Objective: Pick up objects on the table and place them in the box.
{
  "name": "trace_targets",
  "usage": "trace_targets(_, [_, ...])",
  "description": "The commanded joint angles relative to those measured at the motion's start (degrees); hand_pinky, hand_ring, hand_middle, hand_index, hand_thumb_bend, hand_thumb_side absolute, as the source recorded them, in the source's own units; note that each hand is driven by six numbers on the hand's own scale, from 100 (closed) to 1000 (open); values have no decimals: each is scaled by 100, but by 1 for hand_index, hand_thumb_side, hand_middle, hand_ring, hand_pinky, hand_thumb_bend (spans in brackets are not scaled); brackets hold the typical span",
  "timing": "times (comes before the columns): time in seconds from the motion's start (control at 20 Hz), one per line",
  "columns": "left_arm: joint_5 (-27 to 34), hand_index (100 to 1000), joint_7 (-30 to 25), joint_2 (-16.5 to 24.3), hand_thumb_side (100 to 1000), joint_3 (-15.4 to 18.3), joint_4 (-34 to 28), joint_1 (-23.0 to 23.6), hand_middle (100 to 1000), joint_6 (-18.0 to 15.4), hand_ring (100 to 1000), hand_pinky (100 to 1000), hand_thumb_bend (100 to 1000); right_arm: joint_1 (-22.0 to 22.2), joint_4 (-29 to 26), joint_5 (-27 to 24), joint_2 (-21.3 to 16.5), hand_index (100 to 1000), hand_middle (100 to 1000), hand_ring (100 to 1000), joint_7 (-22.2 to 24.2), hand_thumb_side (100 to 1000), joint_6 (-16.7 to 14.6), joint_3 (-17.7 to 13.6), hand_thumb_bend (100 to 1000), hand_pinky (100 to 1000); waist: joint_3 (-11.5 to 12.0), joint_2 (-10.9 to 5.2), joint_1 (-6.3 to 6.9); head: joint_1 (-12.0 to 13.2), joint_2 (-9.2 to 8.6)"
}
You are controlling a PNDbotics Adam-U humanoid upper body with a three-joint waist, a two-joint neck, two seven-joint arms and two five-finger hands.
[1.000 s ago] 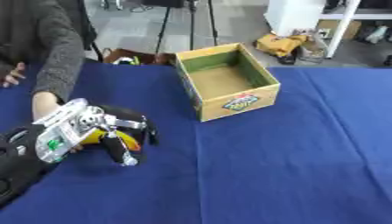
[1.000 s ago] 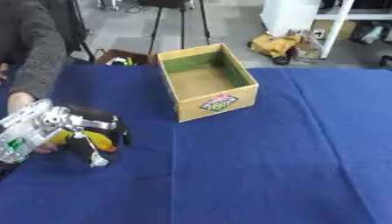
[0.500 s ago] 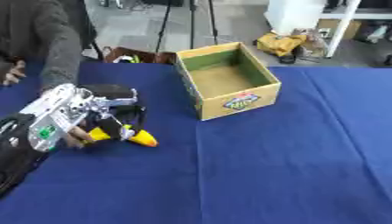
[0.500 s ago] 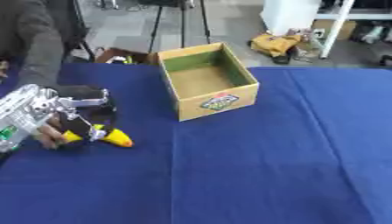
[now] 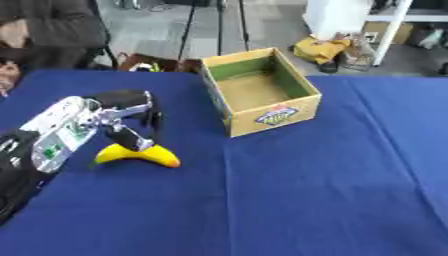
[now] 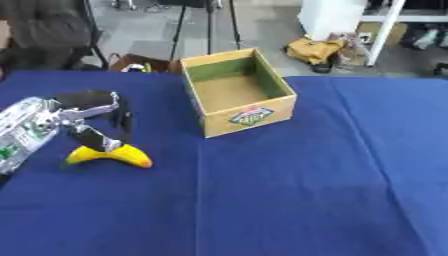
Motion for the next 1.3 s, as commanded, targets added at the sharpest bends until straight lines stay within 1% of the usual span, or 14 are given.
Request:
trace_targets(0.05, [-25,912,-267,184,116,121,-160,-79,820,-196,812,823,360,-50,-53,-25,-160,764,674,677,-6,693,-11,-40,100,726,6,-83,4,10,4])
trace_targets(0.25, [17,883,-561,247,100,330,-440,-72,787,-140,765,764,310,-46,-51,-23,-161,764,674,676,-7,693,-11,-43,100,726,15,-83,3,7,9])
trace_targets(0.35, [1,791,-511,281,100,393,-537,-61,668,-77,649,661,220,-43,-50,-22,-164,764,674,677,-11,693,-11,-46,100,726,15,-84,2,7,8])
trace_targets(0.4, [-23,701,-410,295,100,426,-575,-54,569,-44,557,573,155,-41,-50,-23,-166,764,674,677,-13,693,-11,-48,100,726,16,-85,2,6,8])
trace_targets(0.5, [-71,599,-111,319,100,479,-614,-29,481,11,480,480,100,-41,-51,-23,-165,764,674,677,-15,693,-12,-50,100,726,17,-84,3,5,8])
trace_targets(0.55, [-104,582,58,331,100,506,-621,-19,470,42,472,467,100,-41,-51,-23,-164,764,674,677,-15,693,-12,-50,100,726,19,-84,4,2,8])
trace_targets(0.6, [-135,588,208,340,100,518,-622,-6,475,66,476,475,100,-41,-51,-23,-164,764,674,677,-14,693,-12,-49,100,726,18,-83,4,3,9])
trace_targets(0.65, [-160,629,308,348,100,524,-621,6,506,80,505,515,120,-41,-52,-23,-164,764,674,677,-15,693,-12,-50,100,726,18,-83,5,5,11])
trace_targets(0.75, [-187,781,346,358,100,520,-612,27,637,71,626,667,234,-42,-52,-23,-164,764,674,677,-15,693,-12,-50,100,726,15,-83,4,11,11])
trace_targets(0.8, [-185,838,291,362,100,522,-606,35,713,52,705,731,287,-41,-52,-23,-164,764,674,677,-14,693,-12,-50,100,726,15,-84,3,13,11])
trace_targets(0.9, [-165,882,115,374,100,547,-608,47,778,7,769,791,322,-39,-52,-23,-165,764,674,677,-14,693,-12,-50,100,727,15,-84,2,10,9])
trace_targets(1.0, [-143,892,-48,395,100,599,-631,64,794,-29,786,803,336,-36,-50,-24,-166,764,674,677,-15,693,-12,-52,100,726,15,-83,3,15,13])
trace_targets(1.1, [-121,891,-154,415,100,655,-662,79,795,-37,788,804,321,-36,-51,-24,-166,764,674,677,-18,693,-12,-55,100,726,14,-82,4,16,16])
trace_targets(1.3, [-107,869,-180,438,100,716,-689,95,771,18,759,764,279,-39,-53,-23,-165,764,674,677,-19,693,-12,-55,100,727,11,-81,8,14,15])
